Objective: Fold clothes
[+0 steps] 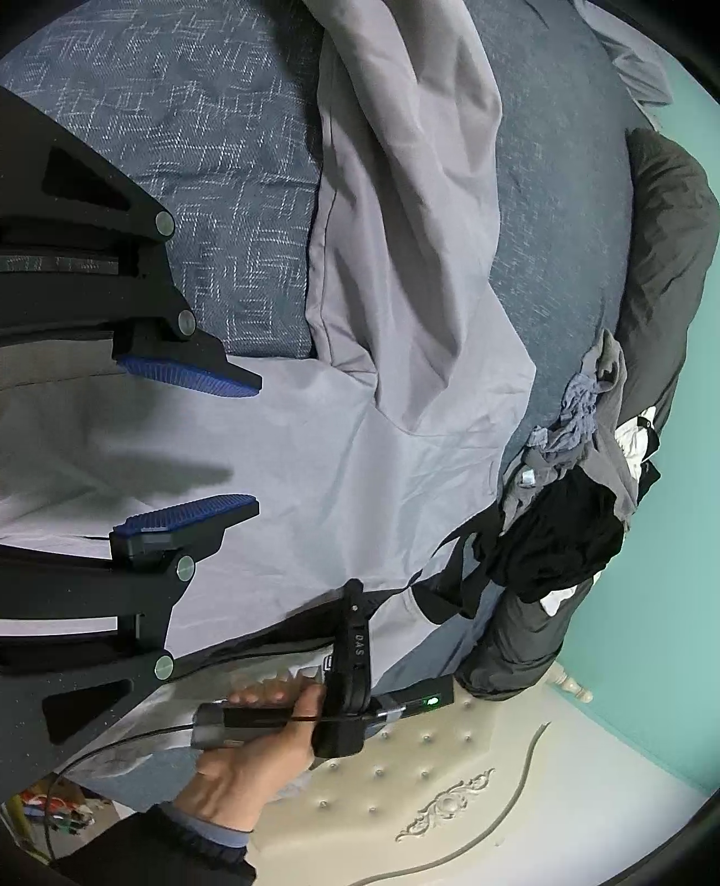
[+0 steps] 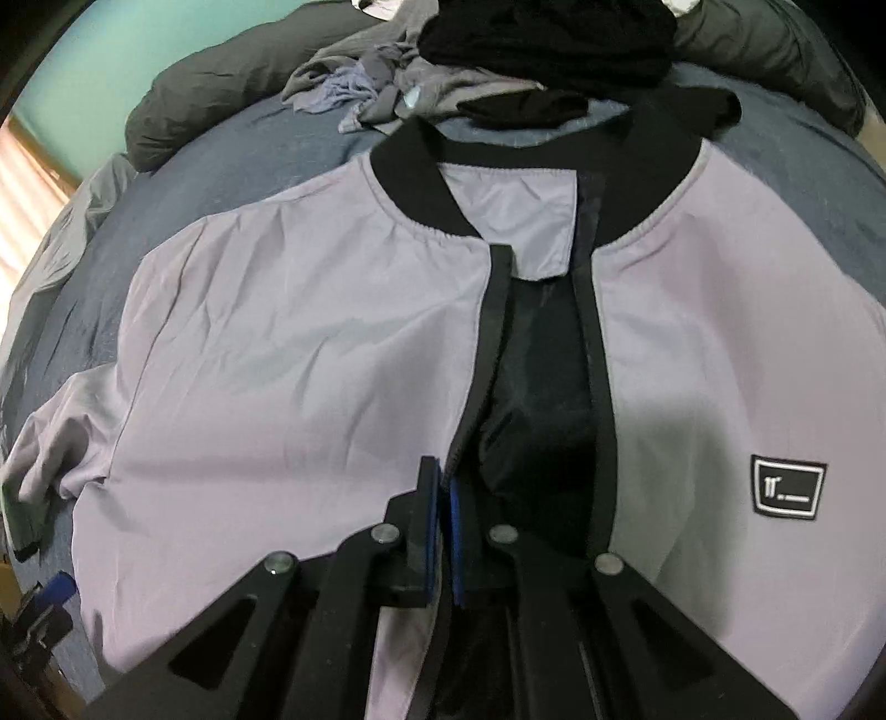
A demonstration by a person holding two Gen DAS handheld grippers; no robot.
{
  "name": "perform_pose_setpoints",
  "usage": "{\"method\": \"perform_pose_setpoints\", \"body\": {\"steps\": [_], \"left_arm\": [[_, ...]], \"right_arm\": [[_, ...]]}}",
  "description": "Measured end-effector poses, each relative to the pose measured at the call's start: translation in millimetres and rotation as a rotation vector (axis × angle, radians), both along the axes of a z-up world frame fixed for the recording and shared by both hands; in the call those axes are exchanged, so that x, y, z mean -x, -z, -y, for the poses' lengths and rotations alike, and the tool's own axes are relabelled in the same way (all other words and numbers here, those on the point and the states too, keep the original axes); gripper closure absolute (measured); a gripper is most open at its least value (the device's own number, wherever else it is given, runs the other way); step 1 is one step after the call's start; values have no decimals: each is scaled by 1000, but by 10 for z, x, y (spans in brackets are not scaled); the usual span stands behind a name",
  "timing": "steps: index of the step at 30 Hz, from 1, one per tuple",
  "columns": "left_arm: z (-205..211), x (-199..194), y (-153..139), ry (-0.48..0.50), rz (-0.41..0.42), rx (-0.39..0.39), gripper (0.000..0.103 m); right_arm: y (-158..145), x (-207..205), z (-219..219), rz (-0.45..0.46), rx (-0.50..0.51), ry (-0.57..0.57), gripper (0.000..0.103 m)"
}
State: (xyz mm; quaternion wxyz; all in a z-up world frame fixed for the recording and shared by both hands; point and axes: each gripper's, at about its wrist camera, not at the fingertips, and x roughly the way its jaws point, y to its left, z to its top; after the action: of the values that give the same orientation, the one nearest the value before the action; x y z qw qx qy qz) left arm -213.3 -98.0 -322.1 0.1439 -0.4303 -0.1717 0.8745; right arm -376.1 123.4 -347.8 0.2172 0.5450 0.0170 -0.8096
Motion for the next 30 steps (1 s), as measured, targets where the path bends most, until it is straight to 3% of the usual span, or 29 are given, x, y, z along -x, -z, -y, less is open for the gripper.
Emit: {"method": "perform_pose_setpoints", "body": {"steps": [1,5,10,22,26,30], "left_arm": [[-8,-5,3,1,1,0,63],[-36,-24,7,4,3,-3,63],[-74,-32,-25,8,-4,-2,62],[-62,-4,20,5,3,4,61],[-61,-3,31,4,5,4,60],[-91,-7,30,10,4,5,60]], "right_arm": [[-65,-21,-28,-24,11,-10,99],[-377,-87,-406,-113,46,39,77],[-511,-29,-732,-150,-79,67,76],[-85,-93,-535,-28,-114,25,76],[-88,-139,-569,-20,-89,38,76],[-82,-214,-442,-31,-152,-12,74]]}}
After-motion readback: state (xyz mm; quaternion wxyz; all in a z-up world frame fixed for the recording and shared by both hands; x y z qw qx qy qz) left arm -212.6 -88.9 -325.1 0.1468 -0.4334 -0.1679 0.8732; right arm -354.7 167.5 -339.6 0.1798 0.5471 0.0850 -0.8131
